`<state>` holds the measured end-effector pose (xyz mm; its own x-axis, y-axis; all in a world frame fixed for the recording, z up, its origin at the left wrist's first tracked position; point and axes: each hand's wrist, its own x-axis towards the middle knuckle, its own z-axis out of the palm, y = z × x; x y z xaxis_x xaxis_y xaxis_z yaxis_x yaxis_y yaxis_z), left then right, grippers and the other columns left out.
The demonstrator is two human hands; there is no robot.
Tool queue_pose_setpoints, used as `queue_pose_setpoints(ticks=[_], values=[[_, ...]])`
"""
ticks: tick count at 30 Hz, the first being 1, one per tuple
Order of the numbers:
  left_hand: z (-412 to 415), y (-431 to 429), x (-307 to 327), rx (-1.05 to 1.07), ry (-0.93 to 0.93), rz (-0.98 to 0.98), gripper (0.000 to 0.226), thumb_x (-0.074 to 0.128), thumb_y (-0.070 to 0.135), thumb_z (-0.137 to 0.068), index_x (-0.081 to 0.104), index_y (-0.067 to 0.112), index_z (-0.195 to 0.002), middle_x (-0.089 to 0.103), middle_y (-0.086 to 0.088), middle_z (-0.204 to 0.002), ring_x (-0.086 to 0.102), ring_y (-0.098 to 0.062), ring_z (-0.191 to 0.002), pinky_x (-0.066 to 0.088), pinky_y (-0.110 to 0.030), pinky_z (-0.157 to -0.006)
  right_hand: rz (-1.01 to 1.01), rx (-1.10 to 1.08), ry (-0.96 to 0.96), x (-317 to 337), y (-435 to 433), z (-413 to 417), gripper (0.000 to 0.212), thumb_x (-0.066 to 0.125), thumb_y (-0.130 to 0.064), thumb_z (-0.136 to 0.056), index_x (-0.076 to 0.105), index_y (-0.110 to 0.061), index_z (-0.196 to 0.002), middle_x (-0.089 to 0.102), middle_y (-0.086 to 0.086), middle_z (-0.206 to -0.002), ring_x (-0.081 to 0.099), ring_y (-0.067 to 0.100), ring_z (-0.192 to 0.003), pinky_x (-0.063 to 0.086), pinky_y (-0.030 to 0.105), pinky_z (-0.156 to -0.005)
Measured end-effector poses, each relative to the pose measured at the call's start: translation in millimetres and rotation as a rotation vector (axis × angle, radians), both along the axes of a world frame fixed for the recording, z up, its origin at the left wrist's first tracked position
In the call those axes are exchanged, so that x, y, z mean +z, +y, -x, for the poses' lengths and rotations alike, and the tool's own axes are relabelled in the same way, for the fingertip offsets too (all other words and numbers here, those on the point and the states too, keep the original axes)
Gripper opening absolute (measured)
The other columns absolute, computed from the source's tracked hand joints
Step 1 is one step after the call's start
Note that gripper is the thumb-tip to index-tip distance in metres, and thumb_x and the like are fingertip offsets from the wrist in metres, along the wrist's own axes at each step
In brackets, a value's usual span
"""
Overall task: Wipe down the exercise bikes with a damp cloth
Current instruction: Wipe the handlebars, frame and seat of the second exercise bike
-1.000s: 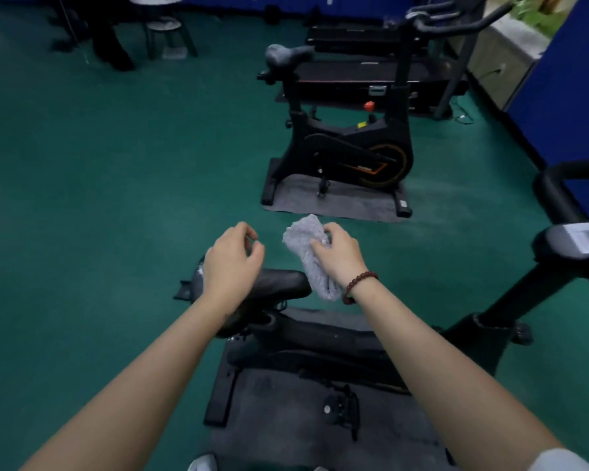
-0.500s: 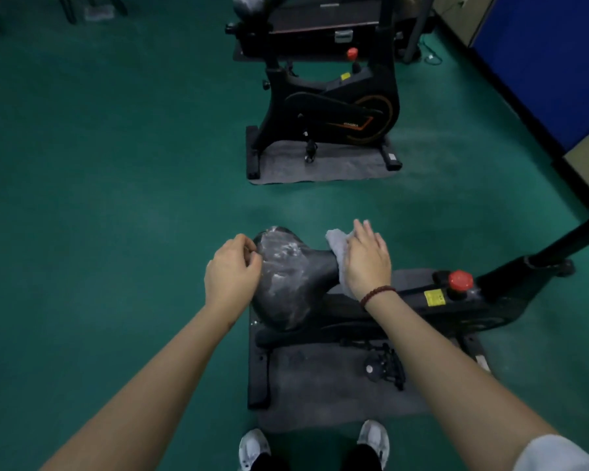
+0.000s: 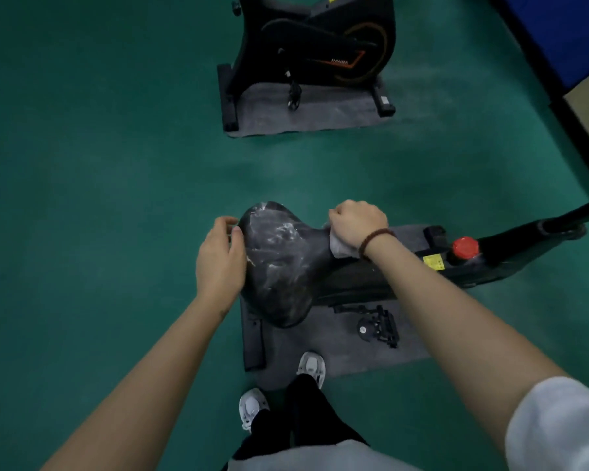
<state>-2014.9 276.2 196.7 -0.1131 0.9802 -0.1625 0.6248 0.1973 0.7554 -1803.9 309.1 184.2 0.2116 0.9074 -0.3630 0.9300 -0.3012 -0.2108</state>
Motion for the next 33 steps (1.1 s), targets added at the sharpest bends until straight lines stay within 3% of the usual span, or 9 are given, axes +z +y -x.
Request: queue_pose_setpoints(ticks=[4, 8, 11, 13, 16, 18, 24, 29, 33], values=[[-1.2, 3.2, -5.4, 0.056, -0.005, -0.011, 0.028, 0.036, 0.019, -0.096, 0.054, 0.009, -0.114, 0.063, -0.011, -0.111, 0.054, -0.027, -0.102, 0.039, -0.034, -0.083, 0.238, 0.004, 0.265, -5.1, 28.5, -21.1, 0.029, 0.046, -0.03, -0.089, 0.058, -0.008, -0.073, 0.059, 0.013, -0.089, 0.054, 0.026, -0.08, 0.042, 0.03, -0.069], [-1.9, 3.1, -9.7, 0.106, -0.003, -0.03, 0.027, 0.035, 0.018, -0.096, 0.054, 0.01, -0.113, 0.065, -0.009, -0.108, 0.056, -0.026, -0.098, 0.04, -0.036, -0.083, 0.263, -0.078, 0.608, -11.0, 25.0, -47.1, 0.033, 0.052, -0.03, -0.091, 0.06, 0.001, -0.082, 0.054, 0.009, -0.074, 0.05, 0.019, -0.07, 0.04, 0.029, -0.066], [-4.6, 2.0, -13.3, 0.133, 0.01, -0.065, 0.026, 0.036, 0.017, -0.096, 0.056, 0.009, -0.11, 0.065, -0.009, -0.104, 0.055, -0.025, -0.093, 0.038, -0.033, -0.078, 0.121, -0.144, 0.789, -10.6, 7.2, -51.5, 0.027, 0.049, -0.024, -0.094, 0.069, -0.008, -0.1, 0.067, 0.004, -0.097, 0.061, 0.015, -0.091, 0.045, 0.025, -0.085], [-5.6, 0.9, -15.4, 0.126, 0.027, -0.088, 0.025, 0.037, 0.015, -0.095, 0.056, 0.007, -0.108, 0.063, -0.009, -0.101, 0.052, -0.021, -0.088, 0.035, -0.03, -0.074, -0.065, -0.096, 0.667, -9.5, -11.1, -43.5, 0.026, 0.046, -0.026, -0.095, 0.07, -0.02, -0.102, 0.068, 0.002, -0.108, 0.06, 0.016, -0.102, 0.046, 0.031, -0.093], [-3.2, 0.2, -17.3, 0.098, 0.03, -0.1, 0.023, 0.036, 0.013, -0.094, 0.055, 0.005, -0.105, 0.061, -0.009, -0.094, 0.05, -0.022, -0.083, 0.032, -0.029, -0.07, -0.273, 0.074, 0.136, -2.3, -33.8, -19.6, 0.036, 0.037, -0.038, -0.092, 0.067, -0.027, -0.109, 0.069, 0.001, -0.111, 0.061, 0.025, -0.103, 0.048, 0.033, -0.081], [0.7, 2.5, -18.1, 0.09, 0.012, -0.107, 0.024, 0.034, 0.015, -0.093, 0.053, 0.006, -0.105, 0.062, -0.01, -0.091, 0.052, -0.023, -0.081, 0.033, -0.031, -0.069, -0.269, 0.089, -0.002, -1.0, -30.2, -0.9, 0.035, 0.035, -0.035, -0.096, 0.064, -0.024, -0.111, 0.069, 0.005, -0.107, 0.062, 0.029, -0.099, 0.046, 0.034, -0.074], [21.6, 9.4, -16.8, -0.032, -0.109, -0.049, 0.018, 0.034, 0.018, -0.092, 0.049, 0.016, -0.103, 0.067, -0.007, -0.091, 0.058, -0.03, -0.073, 0.049, -0.045, -0.069, -0.056, -0.113, 0.112, -16.6, 22.1, 64.1, 0.044, 0.023, -0.034, -0.099, 0.06, -0.012, -0.096, 0.065, 0.015, -0.105, 0.058, 0.034, -0.097, 0.036, 0.034, -0.073], [44.7, 13.8, -19.3, -0.167, -0.171, -0.07, 0.02, 0.035, 0.013, -0.095, 0.049, 0.008, -0.107, 0.063, -0.002, -0.089, 0.057, -0.023, -0.082, 0.037, -0.033, -0.071, 0.015, -0.16, 0.273, -6.9, 52.3, 92.4, 0.05, 0.018, -0.035, -0.101, 0.056, -0.01, -0.121, 0.052, 0.013, -0.133, 0.048, 0.029, -0.121, 0.034, 0.034, -0.097], [58.9, 22.7, -25.3, -0.187, -0.216, -0.076, 0.026, 0.033, 0.021, -0.092, 0.049, 0.01, -0.108, 0.061, -0.003, -0.094, 0.056, -0.022, -0.09, 0.038, -0.031, -0.075, 0.0, -0.037, 0.336, -3.9, 58.6, 99.4, 0.044, 0.024, -0.038, -0.1, 0.061, -0.023, -0.119, 0.052, 0.002, -0.135, 0.045, 0.023, -0.125, 0.029, 0.031, -0.1]])
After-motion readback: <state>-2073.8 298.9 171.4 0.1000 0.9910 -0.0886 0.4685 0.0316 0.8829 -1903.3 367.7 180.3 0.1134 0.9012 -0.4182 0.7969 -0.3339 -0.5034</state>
